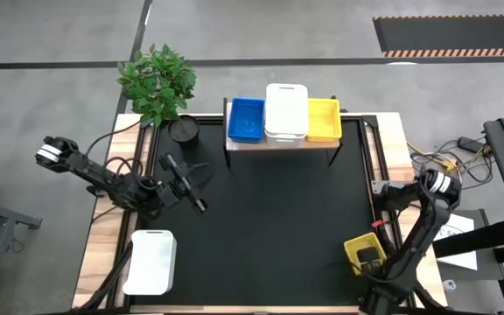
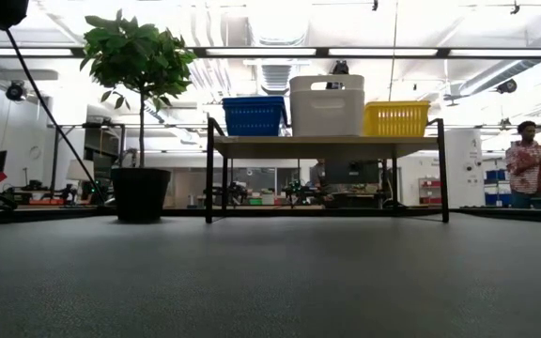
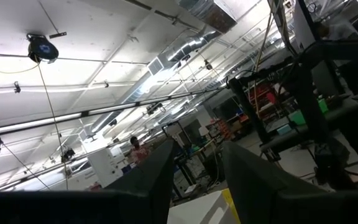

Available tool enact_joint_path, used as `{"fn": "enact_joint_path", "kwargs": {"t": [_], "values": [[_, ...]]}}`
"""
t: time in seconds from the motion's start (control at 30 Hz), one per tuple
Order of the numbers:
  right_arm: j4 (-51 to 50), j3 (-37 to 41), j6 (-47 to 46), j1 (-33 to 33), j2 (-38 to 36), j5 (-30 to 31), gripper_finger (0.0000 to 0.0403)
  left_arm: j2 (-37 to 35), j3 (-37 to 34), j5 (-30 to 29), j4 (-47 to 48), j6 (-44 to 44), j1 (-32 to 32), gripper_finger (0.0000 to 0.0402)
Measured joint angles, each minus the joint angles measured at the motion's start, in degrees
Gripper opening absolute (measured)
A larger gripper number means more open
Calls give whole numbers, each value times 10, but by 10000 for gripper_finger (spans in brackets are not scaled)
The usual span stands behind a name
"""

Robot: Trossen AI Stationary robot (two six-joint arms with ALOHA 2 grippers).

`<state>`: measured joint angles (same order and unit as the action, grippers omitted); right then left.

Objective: Stack baskets on shelf by color
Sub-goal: Stack the yellow bin on the other yellow bins on the shelf

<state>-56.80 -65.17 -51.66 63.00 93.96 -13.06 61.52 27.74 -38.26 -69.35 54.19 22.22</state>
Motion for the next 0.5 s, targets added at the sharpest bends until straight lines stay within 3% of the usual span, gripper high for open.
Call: {"fn": "enact_joint_path", "kwargs": {"t": [0.27, 0.5], "values": [[1, 0, 16, 0, 15, 1, 108, 7, 0, 0, 0, 0, 0, 122], [1, 0, 15, -2, 11, 11, 32, 7, 0, 0, 0, 0, 0, 122]]}}
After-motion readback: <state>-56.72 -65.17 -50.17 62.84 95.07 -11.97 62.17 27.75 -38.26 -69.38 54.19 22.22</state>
